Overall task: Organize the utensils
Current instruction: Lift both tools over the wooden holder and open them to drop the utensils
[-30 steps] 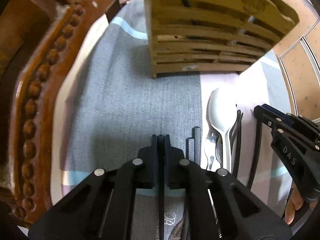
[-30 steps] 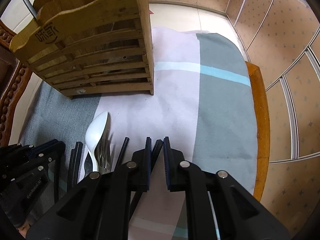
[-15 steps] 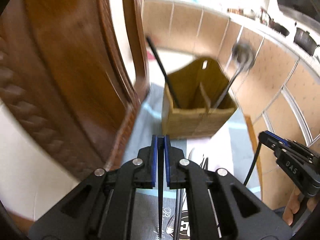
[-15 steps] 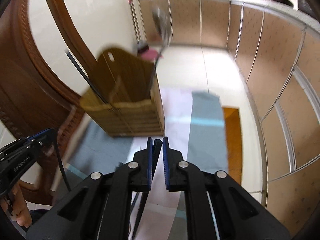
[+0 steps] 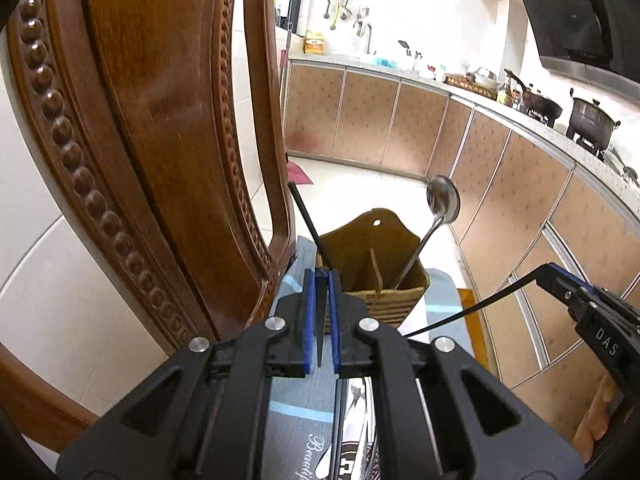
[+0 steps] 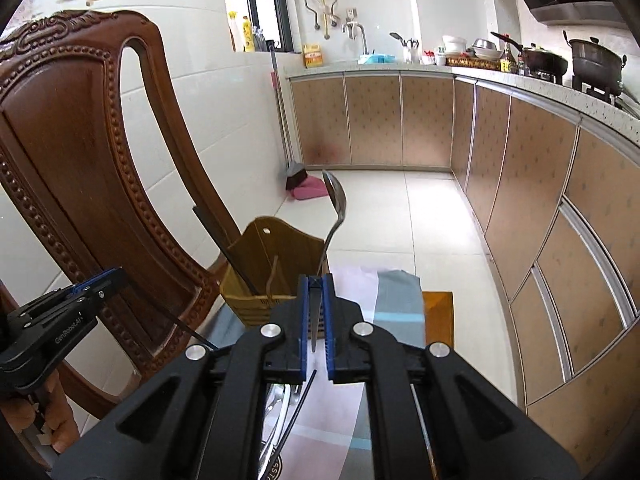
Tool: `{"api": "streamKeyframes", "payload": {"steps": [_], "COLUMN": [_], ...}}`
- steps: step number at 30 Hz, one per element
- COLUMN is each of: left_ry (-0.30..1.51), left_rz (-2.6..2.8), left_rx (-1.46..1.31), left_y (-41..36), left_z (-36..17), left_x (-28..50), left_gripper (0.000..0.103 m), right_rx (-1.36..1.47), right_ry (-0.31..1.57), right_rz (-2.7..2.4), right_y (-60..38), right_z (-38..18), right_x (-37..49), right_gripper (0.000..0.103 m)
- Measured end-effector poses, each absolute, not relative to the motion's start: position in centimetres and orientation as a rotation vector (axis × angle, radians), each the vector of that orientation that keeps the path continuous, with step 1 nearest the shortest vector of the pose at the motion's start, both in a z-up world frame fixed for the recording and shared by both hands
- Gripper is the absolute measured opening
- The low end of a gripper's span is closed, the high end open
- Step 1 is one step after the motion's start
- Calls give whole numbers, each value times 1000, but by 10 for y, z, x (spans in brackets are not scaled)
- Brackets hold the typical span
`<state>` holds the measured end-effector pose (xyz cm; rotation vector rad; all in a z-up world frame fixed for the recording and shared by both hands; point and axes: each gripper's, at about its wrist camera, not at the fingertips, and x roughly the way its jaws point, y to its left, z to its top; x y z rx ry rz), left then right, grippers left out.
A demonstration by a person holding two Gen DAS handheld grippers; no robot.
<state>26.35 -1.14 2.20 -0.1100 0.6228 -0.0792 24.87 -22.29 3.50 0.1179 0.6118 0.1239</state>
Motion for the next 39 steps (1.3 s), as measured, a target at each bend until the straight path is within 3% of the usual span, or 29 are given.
{"api": "streamKeyframes", "payload": {"steps": [14, 26, 31, 39], "left_ry": [621, 434, 451, 553], "left_rz": [-94, -97, -57, -32], "left_rx": [-113, -123, -110, -114], "left_y": [-9, -18, -21, -19], "left_z": [43, 124, 108, 53], "left_x": [269, 304, 330, 366], "left_gripper": [7, 7, 7, 7], "right_rx": [125, 95, 54, 84], "right_ry": [645, 449, 404, 516], "right_rz": [149, 141, 89, 84], "right_y": [-221, -207, -201, -208], "right_z": [41, 132, 127, 66], "right_x": [256, 294, 319, 353], "right_gripper": [8, 8, 8, 8]}}
